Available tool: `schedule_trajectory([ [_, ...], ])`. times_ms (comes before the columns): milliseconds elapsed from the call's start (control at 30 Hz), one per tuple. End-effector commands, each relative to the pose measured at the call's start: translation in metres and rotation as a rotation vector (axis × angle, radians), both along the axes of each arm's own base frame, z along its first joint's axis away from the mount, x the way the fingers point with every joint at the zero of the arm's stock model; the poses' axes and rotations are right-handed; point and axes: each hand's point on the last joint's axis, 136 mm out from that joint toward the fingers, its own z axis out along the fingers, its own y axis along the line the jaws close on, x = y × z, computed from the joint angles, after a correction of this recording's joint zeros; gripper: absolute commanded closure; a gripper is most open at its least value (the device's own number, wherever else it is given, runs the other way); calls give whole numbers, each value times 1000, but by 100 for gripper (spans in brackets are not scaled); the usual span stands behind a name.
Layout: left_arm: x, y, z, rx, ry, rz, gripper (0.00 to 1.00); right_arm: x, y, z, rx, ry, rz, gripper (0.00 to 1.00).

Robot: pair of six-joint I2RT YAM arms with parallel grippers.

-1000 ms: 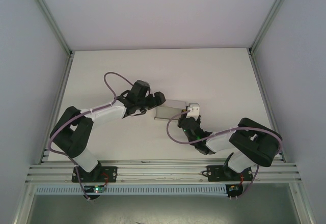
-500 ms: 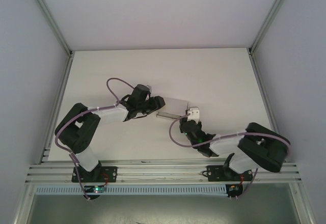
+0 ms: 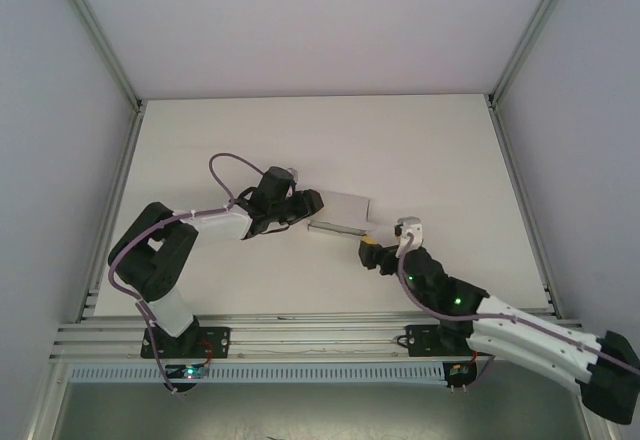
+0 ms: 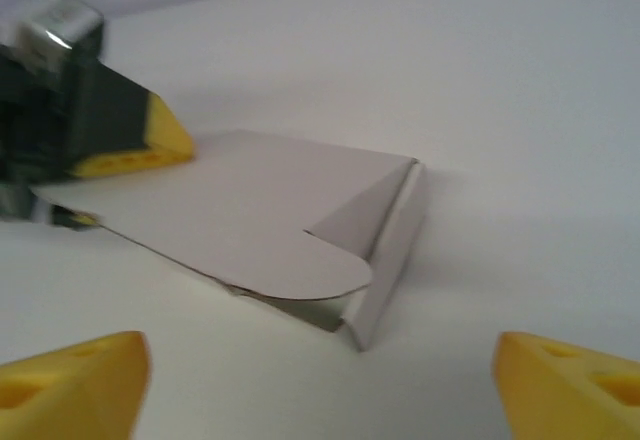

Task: Assemble paper box

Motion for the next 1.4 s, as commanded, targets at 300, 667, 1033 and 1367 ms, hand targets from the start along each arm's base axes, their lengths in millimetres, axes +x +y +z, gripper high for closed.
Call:
schedule_trajectory([
  [300,-25,27,-56,224,98,-8,53,50,-15,22,116,208,-115,2],
  [667,-31,31,-61,318,84,-29,51,97,16,-42,90,438,-43,8],
  [1033,-28,28,-49,369,45,-75,48,85,13,-98,115,553,-45,27],
  [1367,-25,36,-38,406,-3,-76,44,76,2,-128,144,615,-52,50],
])
